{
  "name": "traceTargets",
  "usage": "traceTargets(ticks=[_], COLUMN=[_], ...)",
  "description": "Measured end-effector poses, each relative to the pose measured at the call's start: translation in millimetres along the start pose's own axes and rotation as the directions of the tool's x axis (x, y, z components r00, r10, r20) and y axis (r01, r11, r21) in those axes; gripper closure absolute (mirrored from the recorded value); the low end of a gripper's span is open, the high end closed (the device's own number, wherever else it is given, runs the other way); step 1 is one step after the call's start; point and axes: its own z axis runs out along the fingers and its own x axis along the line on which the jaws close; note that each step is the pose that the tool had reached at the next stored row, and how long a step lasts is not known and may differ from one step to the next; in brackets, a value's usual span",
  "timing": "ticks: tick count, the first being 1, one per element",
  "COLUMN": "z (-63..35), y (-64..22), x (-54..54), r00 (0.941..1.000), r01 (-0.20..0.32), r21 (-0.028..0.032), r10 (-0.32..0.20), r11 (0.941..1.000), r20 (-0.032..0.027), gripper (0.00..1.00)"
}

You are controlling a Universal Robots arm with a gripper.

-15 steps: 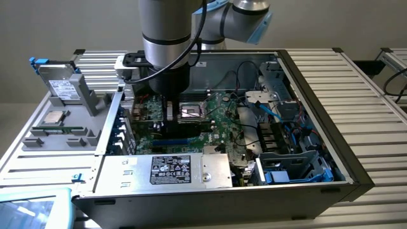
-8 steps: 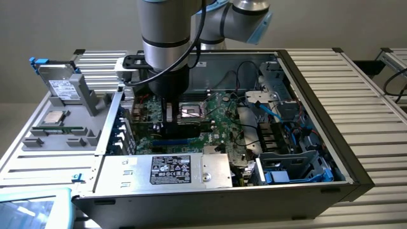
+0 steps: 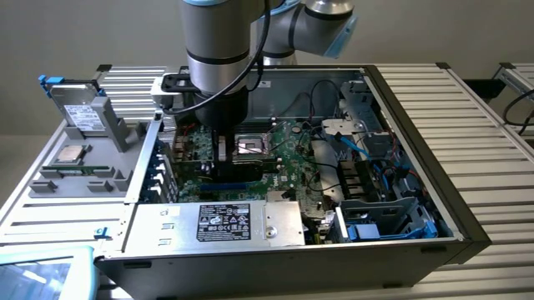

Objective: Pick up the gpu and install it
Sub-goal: 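Insert the gpu into the slot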

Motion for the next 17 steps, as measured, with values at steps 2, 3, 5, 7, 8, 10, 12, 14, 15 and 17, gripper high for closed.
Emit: traceTargets(ticks=[2,3,5,7,8,10,12,14,15,17], z=[0.0,0.1,0.2,0.2,0.3,0.5,0.5,0.6,0.7,1.2], y=[0.4,0.9,1.9,2.3,3.1,4.5,4.5,4.7,4.7,4.7], x=[-0.1,-0.3,-0.7,-0.7,-0.7,-0.7,-0.7,-0.7,-0.7,-0.7], r00=[1.0000,1.0000,1.0000,1.0000,1.0000,1.0000,1.0000,1.0000,1.0000,1.0000], r01=[0.000,0.000,0.000,0.000,0.000,0.000,0.000,0.000,0.000,0.000], r21=[-0.0001,0.0000,0.0001,0.0001,0.0000,0.0001,0.0001,0.0000,0.0000,0.0000], r10=[0.000,0.000,0.000,0.000,0.000,0.000,0.000,0.000,0.000,0.000], r11=[1.0000,1.0000,1.0000,1.0000,1.0000,1.0000,1.0000,1.0000,1.0000,1.0000], r20=[-0.0001,0.0001,0.0001,0.0001,0.0001,0.0002,0.0001,0.0000,-0.0001,0.0000], gripper=[0.72,0.72,0.72,0.72,0.72,0.72,0.72,0.72,0.72,0.72])
